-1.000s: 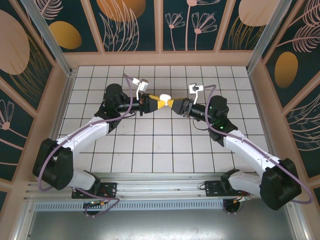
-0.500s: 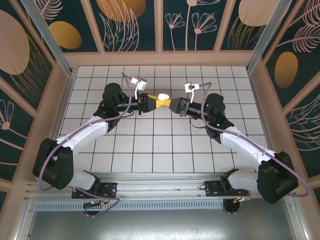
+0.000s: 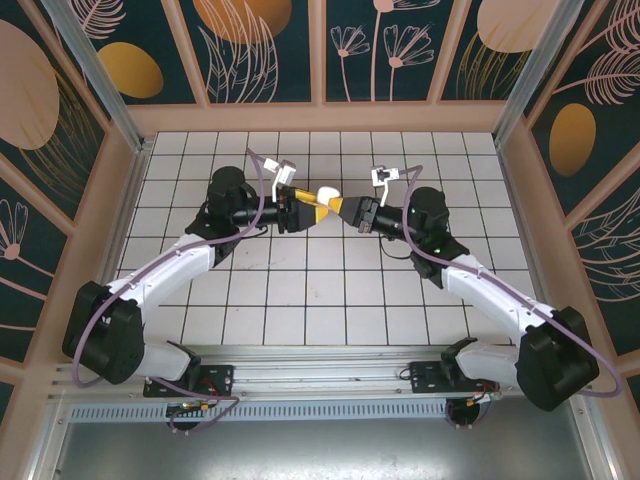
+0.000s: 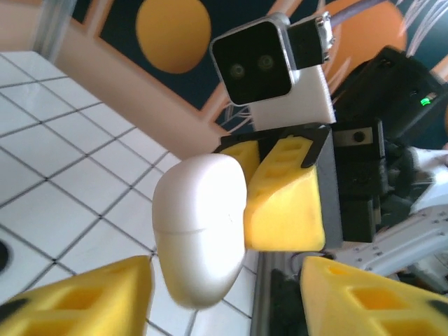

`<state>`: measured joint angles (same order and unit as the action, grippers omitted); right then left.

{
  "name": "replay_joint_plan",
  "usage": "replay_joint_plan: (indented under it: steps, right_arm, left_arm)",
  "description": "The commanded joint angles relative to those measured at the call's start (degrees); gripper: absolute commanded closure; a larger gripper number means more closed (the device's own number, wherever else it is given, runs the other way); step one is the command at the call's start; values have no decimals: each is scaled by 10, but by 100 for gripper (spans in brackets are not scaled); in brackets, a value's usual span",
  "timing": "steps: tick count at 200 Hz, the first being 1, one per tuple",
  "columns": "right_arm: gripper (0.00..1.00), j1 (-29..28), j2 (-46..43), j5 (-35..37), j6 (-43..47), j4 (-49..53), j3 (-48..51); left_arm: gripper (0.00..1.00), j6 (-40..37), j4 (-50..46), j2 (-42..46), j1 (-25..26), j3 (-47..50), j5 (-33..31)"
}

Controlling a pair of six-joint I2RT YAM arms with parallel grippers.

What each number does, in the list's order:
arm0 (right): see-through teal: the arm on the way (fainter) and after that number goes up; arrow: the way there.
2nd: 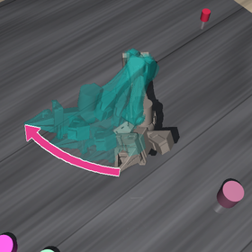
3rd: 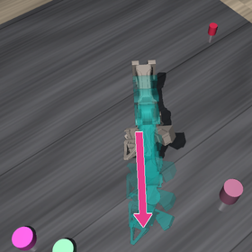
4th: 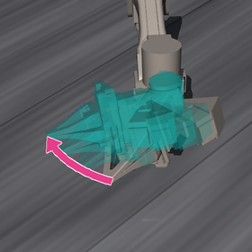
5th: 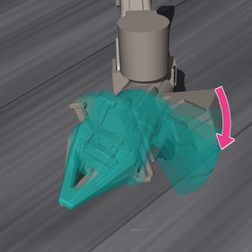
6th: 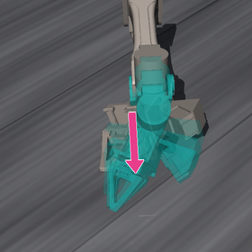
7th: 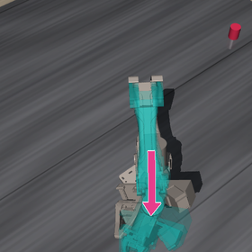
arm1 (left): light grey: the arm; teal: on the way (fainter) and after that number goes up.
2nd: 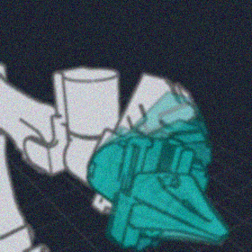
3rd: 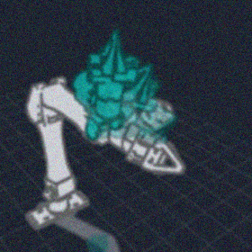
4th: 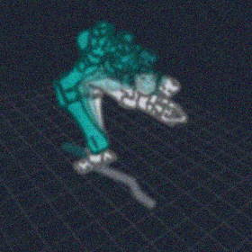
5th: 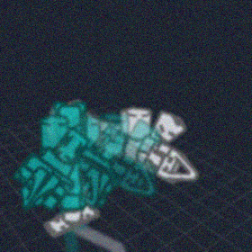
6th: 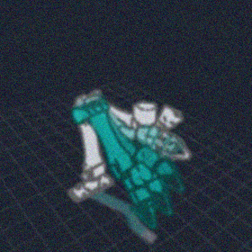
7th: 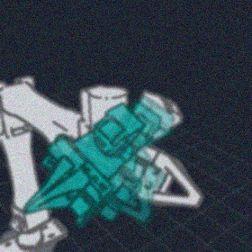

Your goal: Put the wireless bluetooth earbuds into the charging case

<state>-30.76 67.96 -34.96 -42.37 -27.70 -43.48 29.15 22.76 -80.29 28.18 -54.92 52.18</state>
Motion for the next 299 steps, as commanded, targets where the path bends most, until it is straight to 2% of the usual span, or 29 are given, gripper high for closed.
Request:
replay_joint_plan:
  steps: [1,29,59,84,106,143,206,264,299]
  right_arm:
    - [89,-3,-23,55,6,65,-30]
    - [89,-3,-26,63,-5,71,-6]
    - [89,-3,-6,59,-13,77,10]
    - [89,-3,34,52,-7,103,11]
    - [89,-3,86,30,-2,105,17]
    - [90,-16,168,9,-7,69,26]
    - [90,-40,302,1,24,124,-20]
    - [88,-46,354,57,43,208,-75]
    - [68,-53,356,101,55,271,-100]
  left_arm:
    - [36,-80,-98,13,-10,-43,-73]
    - [32,-91,-126,6,-28,-51,-127]
    - [29,-123,-160,21,-32,-38,-221]
    - [28,-144,-185,41,-33,-16,-319]
    - [27,-158,-200,57,-34,-5,-360]
    - [27,-158,-195,93,-35,43,-402]
    - [24,-152,-182,120,-36,83,-433]
    - [23,-150,-183,119,-36,90,-430]
    - [23,-155,-183,122,-36,93,-436]
